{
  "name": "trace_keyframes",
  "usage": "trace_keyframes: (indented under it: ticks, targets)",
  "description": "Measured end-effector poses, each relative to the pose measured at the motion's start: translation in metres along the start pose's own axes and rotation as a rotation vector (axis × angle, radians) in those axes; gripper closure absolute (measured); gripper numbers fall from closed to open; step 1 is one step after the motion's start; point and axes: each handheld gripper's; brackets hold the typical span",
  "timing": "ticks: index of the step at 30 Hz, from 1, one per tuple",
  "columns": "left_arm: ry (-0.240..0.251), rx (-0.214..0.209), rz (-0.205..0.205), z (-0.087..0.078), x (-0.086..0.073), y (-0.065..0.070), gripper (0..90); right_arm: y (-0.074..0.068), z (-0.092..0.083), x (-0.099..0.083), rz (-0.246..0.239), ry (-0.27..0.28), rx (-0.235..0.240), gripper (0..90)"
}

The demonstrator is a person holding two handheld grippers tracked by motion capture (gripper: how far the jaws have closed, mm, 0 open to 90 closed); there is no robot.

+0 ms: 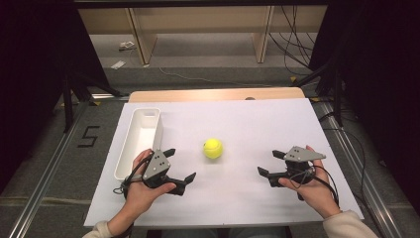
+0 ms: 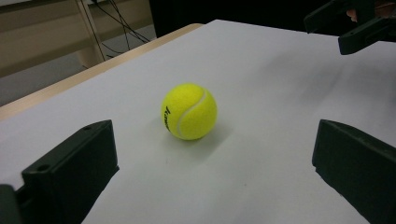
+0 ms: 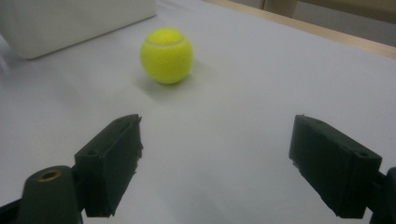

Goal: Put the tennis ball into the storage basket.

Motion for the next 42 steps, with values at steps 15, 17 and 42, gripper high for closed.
trace_keyframes:
  ticks: [15, 17, 42]
  targets:
    - [-0.001, 0.001, 0.010, 0.000, 0.000, 0.001, 0.0, -0.001, 0.002, 0.003, 0.005, 0.012, 0.002, 17.7]
    - [-0.001, 0.001, 0.012, 0.000, 0.001, 0.001, 0.0, -0.002, 0.003, 0.003, 0.007, 0.011, 0.002, 17.7]
    - [0.001, -0.001, 0.011, 0.000, 0.001, 0.002, 0.0, -0.006, 0.022, 0.016, 0.011, 0.022, 0.013, 18.1]
Point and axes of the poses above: each handheld gripper's, and its own axes: z roughly forward along the jaws, x roughly out of its top, y roughly to its right, and after that the axes turned 12 degrees about -x, right-handed
